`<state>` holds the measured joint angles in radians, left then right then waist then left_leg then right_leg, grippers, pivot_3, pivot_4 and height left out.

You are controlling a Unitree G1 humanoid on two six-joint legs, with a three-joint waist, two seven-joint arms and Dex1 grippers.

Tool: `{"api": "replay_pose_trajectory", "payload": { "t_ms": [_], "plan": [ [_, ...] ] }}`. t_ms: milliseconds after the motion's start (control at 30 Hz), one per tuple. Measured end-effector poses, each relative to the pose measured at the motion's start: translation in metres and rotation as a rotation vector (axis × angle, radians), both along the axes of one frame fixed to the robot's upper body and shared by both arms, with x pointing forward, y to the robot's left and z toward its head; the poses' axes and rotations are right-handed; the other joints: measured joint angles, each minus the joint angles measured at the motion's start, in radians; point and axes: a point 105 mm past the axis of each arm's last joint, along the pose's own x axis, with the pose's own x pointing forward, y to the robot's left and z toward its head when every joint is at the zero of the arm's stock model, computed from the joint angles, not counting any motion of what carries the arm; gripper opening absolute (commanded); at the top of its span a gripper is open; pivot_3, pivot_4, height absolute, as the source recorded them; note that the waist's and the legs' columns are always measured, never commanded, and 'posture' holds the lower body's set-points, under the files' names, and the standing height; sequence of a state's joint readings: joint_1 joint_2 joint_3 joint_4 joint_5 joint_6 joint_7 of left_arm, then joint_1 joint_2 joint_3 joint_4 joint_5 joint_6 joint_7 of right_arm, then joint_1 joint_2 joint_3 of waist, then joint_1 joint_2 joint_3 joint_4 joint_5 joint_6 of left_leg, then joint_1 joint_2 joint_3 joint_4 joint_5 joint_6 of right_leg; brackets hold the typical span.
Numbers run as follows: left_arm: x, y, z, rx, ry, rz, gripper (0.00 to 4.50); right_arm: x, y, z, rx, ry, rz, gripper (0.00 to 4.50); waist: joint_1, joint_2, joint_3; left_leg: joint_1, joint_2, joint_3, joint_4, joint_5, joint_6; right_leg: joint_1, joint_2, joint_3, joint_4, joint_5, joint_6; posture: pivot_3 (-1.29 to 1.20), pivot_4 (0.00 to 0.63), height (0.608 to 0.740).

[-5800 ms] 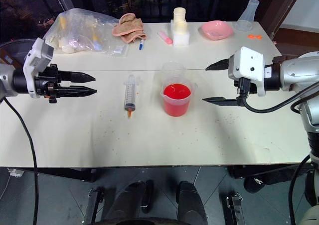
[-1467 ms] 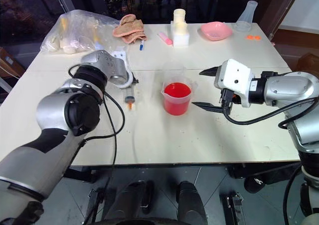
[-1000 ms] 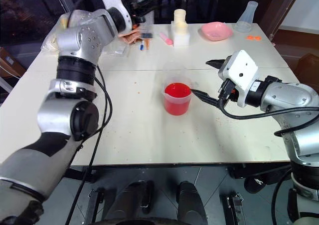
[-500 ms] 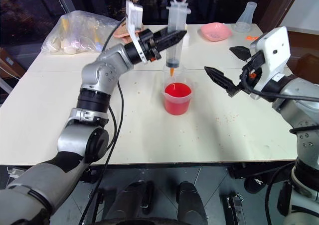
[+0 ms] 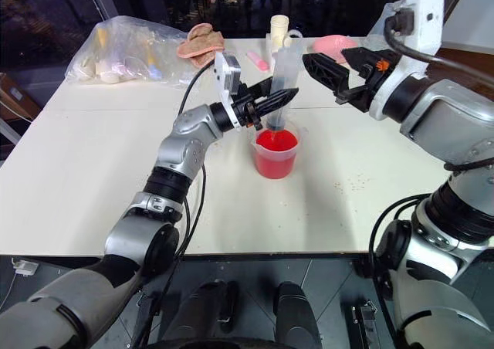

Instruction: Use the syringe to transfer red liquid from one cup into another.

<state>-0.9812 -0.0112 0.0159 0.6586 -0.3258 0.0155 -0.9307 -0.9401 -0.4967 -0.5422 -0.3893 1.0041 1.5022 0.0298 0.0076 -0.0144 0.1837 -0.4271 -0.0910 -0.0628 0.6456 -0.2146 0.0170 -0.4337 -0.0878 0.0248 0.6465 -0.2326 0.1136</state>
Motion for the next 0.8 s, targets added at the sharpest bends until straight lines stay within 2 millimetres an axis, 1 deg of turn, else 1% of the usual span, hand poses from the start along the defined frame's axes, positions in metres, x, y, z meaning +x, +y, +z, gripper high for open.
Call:
{"api": "replay_pose_trajectory", "payload": {
  "t_ms": [67, 267, 400, 500, 633, 767, 800],
  "plan": [
    [0.0, -0.002, -0.008, 0.011, 0.017, 0.003, 1.55, 0.002, 0.006, 0.002, 0.003, 0.011, 0.004, 4.5, 0.001, 0.0, 0.0, 0.0, 0.0, 0.0, 0.0, 0.0, 0.0, 0.0, 0.0, 0.0, 0.0, 0.0, 0.0, 0.0, 0.15, 0.74],
    [0.002, -0.001, -0.007, 0.003, -0.003, 0.029, 1.55, 0.007, 0.01, -0.007, -0.028, 0.056, -0.024, 4.5, 0.002, 0.0, 0.0, 0.0, 0.0, 0.0, 0.0, 0.0, 0.001, 0.0, 0.0, -0.001, 0.0, 0.0, 0.0, 0.0, 0.15, 0.74],
    [0.002, -0.001, -0.01, 0.002, 0.007, 0.032, 1.55, 0.012, 0.01, -0.014, -0.045, 0.089, -0.053, 4.5, 0.001, 0.0, 0.0, 0.0, 0.0, 0.001, 0.0, 0.0, 0.001, 0.0, 0.0, -0.001, 0.0, 0.0, 0.0, 0.0, 0.15, 0.74],
    [0.001, -0.001, -0.018, 0.002, 0.028, 0.032, 1.55, 0.016, 0.008, -0.017, -0.058, 0.105, -0.082, 4.5, -0.001, 0.0, 0.0, 0.0, 0.0, 0.0, 0.0, 0.0, 0.001, 0.0, 0.001, -0.001, 0.0, 0.0, 0.0, 0.0, 0.15, 0.74],
    [0.0, -0.004, -0.019, 0.007, 0.031, 0.023, 1.55, 0.026, 0.005, -0.024, -0.056, 0.138, -0.133, 4.5, -0.003, 0.0, 0.0, 0.0, 0.0, 0.001, 0.0, 0.0, 0.001, 0.0, 0.001, -0.001, 0.0, 0.0, 0.0, 0.0, 0.15, 0.74],
    [-0.001, -0.005, -0.021, 0.012, 0.035, 0.02, 1.55, 0.03, 0.005, -0.027, -0.061, 0.147, -0.157, 4.5, -0.003, 0.0, 0.0, 0.0, 0.0, 0.001, 0.0, 0.0, 0.001, 0.0, 0.001, -0.001, 0.0, 0.0, 0.0, 0.0, 0.15, 0.74],
    [-0.001, -0.005, -0.021, 0.013, 0.035, 0.019, 1.55, 0.032, 0.004, -0.027, -0.062, 0.146, -0.171, 4.24, -0.003, 0.0, 0.0, 0.0, 0.0, 0.001, 0.0, 0.0, 0.001, 0.0, 0.001, -0.001, 0.0, 0.0, 0.0, 0.0, 0.15, 0.74]
  ]
}}
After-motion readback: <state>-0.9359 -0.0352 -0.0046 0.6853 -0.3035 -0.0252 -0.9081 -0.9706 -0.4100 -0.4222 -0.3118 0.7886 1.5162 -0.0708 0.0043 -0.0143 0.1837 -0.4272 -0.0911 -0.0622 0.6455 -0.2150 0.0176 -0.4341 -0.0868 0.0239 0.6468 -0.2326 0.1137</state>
